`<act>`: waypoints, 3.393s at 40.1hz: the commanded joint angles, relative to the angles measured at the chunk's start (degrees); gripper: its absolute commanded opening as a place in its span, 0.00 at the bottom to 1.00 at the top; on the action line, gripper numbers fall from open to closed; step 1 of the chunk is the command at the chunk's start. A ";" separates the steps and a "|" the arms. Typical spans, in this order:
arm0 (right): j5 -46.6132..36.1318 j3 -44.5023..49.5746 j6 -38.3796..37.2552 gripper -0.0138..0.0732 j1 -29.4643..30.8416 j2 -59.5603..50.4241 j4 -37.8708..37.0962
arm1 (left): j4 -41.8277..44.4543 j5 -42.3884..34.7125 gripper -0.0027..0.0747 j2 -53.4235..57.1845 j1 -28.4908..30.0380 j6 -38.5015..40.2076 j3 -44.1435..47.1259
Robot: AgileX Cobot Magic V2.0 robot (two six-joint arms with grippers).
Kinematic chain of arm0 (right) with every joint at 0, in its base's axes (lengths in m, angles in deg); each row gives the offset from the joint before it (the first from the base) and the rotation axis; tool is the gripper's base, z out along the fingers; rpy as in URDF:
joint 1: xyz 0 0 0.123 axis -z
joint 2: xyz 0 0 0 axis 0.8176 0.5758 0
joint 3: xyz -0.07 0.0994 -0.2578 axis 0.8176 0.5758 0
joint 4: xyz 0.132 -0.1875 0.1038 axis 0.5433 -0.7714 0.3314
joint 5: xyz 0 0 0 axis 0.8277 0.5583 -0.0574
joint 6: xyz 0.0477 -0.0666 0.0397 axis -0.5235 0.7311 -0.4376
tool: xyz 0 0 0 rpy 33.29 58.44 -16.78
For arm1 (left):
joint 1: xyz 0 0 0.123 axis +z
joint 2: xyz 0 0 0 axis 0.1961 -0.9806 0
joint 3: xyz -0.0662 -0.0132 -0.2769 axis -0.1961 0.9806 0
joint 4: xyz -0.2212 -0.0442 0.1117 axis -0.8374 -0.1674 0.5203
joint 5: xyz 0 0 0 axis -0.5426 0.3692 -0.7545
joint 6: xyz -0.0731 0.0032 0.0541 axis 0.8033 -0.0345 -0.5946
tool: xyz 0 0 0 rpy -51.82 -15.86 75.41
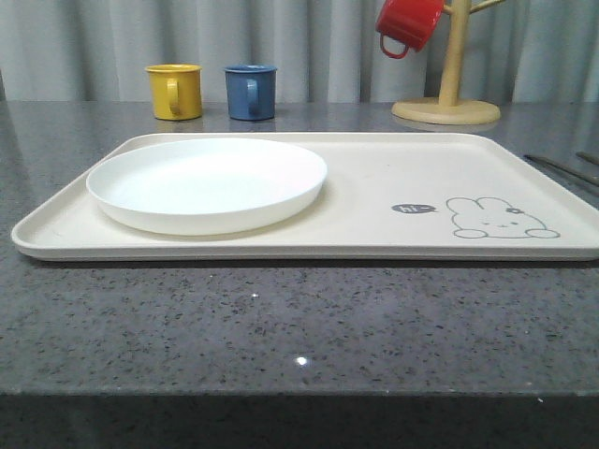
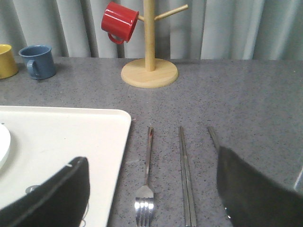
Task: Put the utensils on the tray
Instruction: 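Withdraw the left gripper from the tray, then grasp the steel fork on the table with the right gripper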
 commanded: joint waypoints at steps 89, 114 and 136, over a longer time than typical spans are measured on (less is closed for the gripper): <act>23.55 -37.13 0.38 0.66 -1.67 61.77 0.59 | -0.63 -8.90 0.01 12.94 0.06 0.38 9.06; 21.93 -37.13 0.38 0.33 -1.67 66.75 0.59 | -0.63 -8.90 0.01 12.94 0.06 0.38 9.06; 30.60 -45.24 -6.53 0.09 -4.47 62.63 -1.07 | -0.63 -8.90 0.01 12.94 0.06 0.38 9.06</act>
